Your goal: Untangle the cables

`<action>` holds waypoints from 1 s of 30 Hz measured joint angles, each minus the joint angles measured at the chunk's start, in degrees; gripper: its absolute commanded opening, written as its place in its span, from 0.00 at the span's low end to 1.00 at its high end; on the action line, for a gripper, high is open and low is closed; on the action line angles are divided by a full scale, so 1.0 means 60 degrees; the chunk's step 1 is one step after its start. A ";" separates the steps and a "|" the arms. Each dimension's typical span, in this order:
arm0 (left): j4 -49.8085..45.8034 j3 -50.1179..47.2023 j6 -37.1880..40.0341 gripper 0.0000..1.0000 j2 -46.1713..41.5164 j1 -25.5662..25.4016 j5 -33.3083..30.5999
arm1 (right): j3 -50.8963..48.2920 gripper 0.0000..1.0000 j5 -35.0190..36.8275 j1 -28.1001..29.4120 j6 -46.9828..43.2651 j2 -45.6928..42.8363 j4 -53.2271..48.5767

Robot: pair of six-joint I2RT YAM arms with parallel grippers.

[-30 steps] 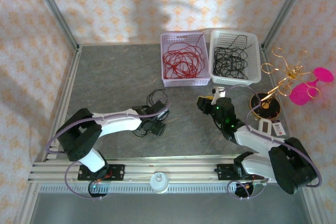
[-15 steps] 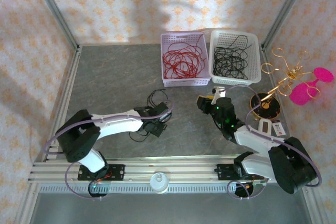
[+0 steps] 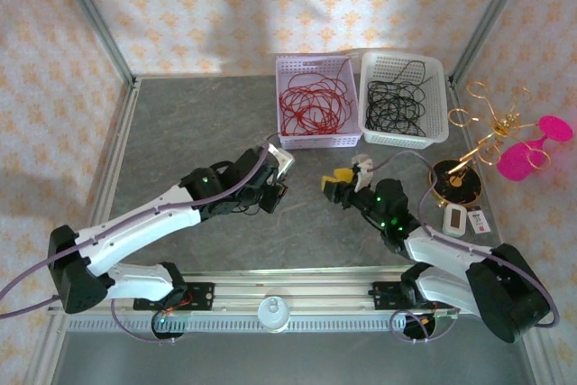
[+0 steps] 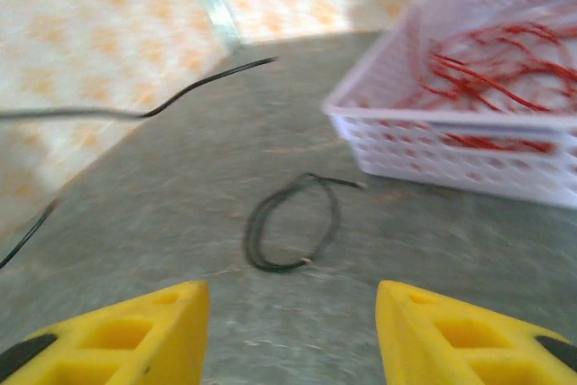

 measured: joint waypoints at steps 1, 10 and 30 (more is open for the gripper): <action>-0.0124 0.0146 0.0069 0.00 -0.0011 0.0000 0.0051 | 0.0004 0.54 -0.0168 0.0186 -0.0237 -0.0025 0.0091; -0.0958 0.0860 0.0838 0.00 -0.0568 0.0000 0.1519 | 0.0102 0.56 -0.1158 0.1035 -0.2481 0.0095 0.0419; -0.1333 0.0816 0.1450 0.00 -0.0765 0.0000 0.3344 | 0.2189 0.59 -0.3162 0.1249 -0.6069 0.0339 -0.0510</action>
